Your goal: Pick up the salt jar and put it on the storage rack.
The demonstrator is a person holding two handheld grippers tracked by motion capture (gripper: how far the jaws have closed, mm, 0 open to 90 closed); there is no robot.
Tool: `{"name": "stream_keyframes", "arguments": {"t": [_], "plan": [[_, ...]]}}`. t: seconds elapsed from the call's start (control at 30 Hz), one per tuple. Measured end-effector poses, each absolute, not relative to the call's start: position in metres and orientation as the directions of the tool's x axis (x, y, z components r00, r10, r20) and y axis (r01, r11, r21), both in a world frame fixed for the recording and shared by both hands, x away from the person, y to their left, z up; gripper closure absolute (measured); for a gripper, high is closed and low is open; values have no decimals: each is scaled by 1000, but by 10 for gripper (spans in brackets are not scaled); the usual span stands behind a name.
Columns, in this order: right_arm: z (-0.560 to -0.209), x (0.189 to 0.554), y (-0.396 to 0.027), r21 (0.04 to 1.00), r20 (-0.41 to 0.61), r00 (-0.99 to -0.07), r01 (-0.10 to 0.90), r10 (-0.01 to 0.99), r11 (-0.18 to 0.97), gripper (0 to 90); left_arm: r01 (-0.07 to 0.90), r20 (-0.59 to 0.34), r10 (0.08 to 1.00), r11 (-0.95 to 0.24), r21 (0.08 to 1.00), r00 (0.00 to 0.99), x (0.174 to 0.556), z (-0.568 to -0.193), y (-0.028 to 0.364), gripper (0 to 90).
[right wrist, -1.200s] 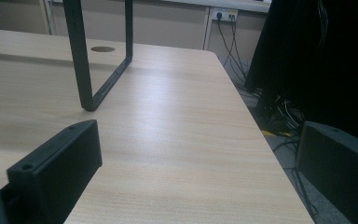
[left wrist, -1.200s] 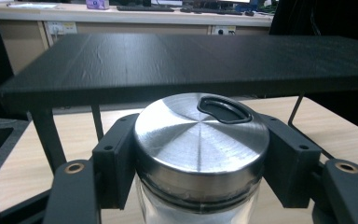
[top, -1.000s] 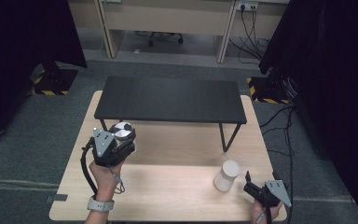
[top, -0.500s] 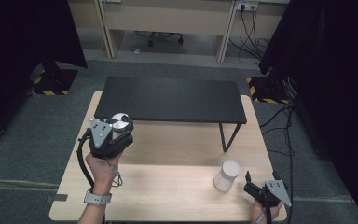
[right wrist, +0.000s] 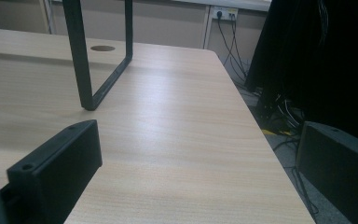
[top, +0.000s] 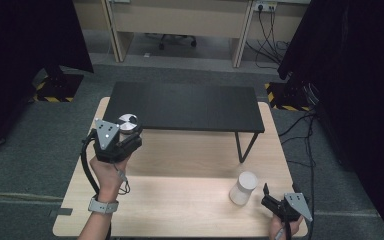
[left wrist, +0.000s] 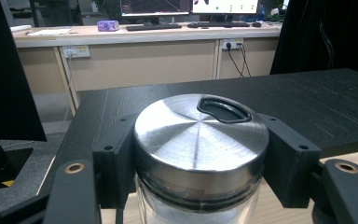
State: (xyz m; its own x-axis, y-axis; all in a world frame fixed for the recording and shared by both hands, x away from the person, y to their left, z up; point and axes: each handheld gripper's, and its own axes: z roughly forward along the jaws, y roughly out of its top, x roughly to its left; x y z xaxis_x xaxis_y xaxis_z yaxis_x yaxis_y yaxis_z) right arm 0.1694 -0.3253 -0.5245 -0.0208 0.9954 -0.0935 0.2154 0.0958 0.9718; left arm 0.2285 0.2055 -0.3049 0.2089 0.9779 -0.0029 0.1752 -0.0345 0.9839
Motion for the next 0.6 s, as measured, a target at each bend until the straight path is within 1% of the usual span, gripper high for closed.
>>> {"name": "stream_keyframes", "arguments": {"t": [0.6], "plan": [[-524, 170, -323, 969, -103, -16, 223, 995, 104, 2, 169, 7, 979, -42, 985, 202, 245, -290, 208, 343]]}}
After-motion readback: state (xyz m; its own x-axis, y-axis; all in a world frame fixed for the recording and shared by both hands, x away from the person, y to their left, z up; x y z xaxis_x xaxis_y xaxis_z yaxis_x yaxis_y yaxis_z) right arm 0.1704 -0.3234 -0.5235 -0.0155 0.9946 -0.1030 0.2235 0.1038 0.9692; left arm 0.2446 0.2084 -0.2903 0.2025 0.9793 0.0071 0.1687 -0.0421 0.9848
